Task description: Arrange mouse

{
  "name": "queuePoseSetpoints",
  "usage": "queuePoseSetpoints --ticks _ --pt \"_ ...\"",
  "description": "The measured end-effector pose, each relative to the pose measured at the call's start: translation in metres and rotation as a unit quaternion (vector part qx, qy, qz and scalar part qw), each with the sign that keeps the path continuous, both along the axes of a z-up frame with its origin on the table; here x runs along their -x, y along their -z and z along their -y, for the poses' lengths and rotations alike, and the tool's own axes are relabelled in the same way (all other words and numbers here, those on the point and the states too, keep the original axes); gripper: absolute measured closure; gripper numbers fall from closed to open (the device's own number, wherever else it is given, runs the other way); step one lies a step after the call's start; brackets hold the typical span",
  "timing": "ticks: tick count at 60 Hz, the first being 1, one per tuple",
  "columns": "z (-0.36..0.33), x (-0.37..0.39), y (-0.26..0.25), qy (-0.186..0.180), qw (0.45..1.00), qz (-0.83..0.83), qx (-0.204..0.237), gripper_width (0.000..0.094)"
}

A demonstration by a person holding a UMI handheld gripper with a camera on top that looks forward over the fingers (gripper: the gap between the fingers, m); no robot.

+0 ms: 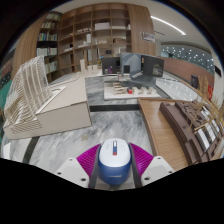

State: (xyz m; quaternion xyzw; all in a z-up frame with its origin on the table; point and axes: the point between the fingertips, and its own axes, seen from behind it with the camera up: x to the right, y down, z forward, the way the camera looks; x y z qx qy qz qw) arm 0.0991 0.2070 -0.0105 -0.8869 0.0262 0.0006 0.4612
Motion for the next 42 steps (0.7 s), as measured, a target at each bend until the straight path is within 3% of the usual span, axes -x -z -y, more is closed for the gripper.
queuePoseSetpoints --ticks 11,19,24,31,39,40,41,42 --pt "0.013 -0.001 -0.005 0.03 0.999 -0.022 0.023 0.0555" --pt "0.077 0.035 -0.07 0.055 0.995 -0.071 -0.045 0.0562" --pt "0.145 0.079 -0.075 0.039 0.997 -0.059 -0.04 0.0563" --pt "0.208 0.129 -0.043 0.016 0.999 -0.036 -0.023 0.0563" --pt "0.236 0.149 -0.003 0.006 1.0 -0.022 0.013 0.0565" --pt "0.239 0.15 0.004 0.004 1.0 -0.021 0.022 0.0558" --pt "0.242 0.15 0.007 -0.001 0.999 -0.016 0.028 0.049" --pt "0.236 0.149 0.001 -0.005 1.0 -0.005 0.01 0.0549"
